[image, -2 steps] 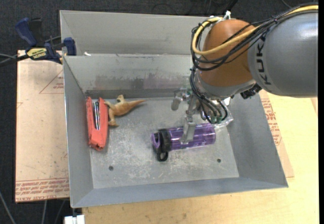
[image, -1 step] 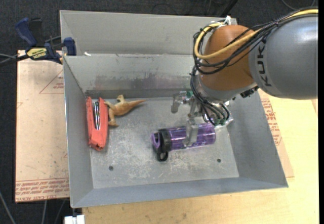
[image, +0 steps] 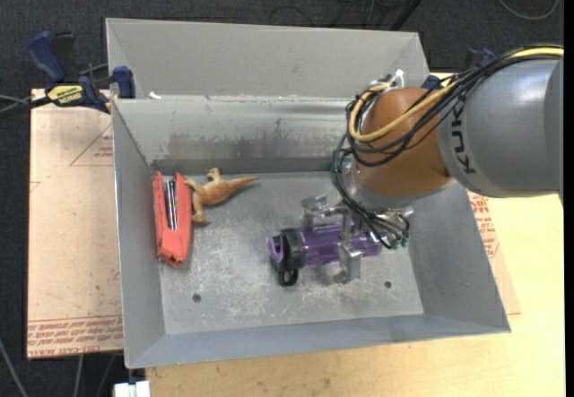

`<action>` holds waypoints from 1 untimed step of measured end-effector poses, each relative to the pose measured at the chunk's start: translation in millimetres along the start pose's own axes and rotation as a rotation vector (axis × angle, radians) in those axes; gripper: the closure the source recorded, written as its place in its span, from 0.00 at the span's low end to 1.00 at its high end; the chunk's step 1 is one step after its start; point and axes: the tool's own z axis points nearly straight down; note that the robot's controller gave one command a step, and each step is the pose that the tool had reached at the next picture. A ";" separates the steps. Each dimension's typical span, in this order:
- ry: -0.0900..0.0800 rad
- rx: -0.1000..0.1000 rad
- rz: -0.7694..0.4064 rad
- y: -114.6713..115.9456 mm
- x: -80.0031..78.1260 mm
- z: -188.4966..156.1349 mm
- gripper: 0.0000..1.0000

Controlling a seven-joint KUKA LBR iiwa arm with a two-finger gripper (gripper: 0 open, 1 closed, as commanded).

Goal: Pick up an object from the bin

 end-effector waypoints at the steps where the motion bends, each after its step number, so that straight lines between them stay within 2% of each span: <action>1: 0.002 -0.003 0.013 0.7 23.0 27.1 0.00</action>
Offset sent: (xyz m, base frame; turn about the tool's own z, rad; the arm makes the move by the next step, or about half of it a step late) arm -0.0236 0.0235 -0.0267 -0.0348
